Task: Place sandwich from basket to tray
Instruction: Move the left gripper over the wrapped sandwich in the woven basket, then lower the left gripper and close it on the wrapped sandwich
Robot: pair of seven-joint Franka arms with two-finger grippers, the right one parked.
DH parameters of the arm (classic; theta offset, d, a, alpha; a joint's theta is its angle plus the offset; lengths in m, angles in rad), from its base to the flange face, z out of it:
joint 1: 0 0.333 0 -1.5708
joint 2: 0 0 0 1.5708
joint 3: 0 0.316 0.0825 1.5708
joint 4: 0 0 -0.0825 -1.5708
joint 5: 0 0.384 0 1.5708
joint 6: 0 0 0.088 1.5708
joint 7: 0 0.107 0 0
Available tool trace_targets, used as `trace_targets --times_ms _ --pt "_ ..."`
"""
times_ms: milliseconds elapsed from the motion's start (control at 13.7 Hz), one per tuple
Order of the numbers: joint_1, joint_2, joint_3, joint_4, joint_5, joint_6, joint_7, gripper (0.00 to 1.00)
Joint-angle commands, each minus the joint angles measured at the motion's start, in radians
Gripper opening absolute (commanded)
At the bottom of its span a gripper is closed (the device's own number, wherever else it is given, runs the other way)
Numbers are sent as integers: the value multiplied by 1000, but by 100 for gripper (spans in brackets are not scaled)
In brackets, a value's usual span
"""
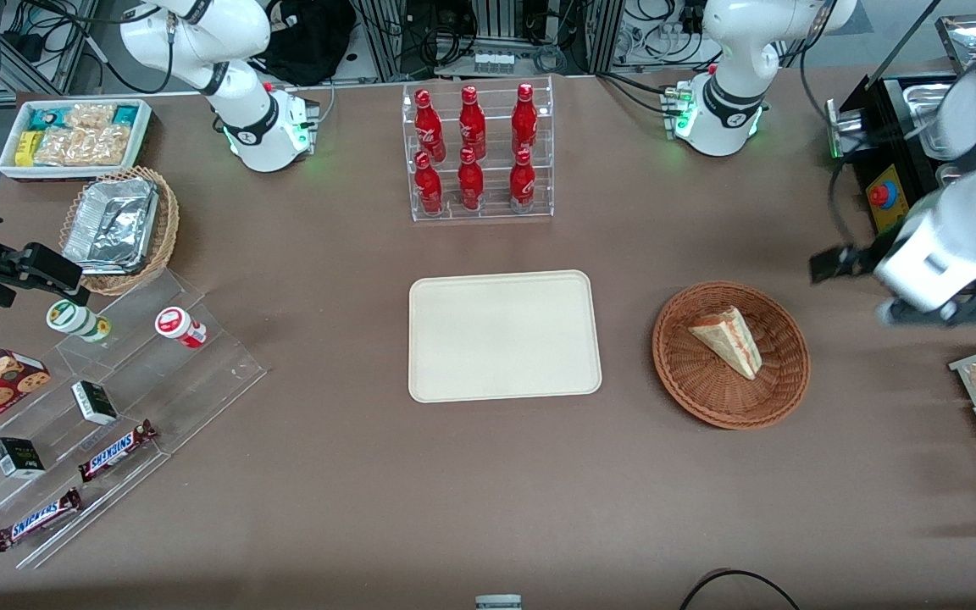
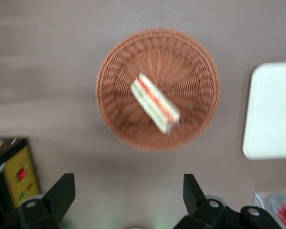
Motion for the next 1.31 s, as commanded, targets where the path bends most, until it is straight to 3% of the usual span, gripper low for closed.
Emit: trace_targets --times_ms 0,510,1240 --pt "6 -20 -14 -189 14 207 -88 100" --pt "1 26 -97 -460 14 640 -751 100" --pt "9 103 -97 -502 13 672 -913 100"
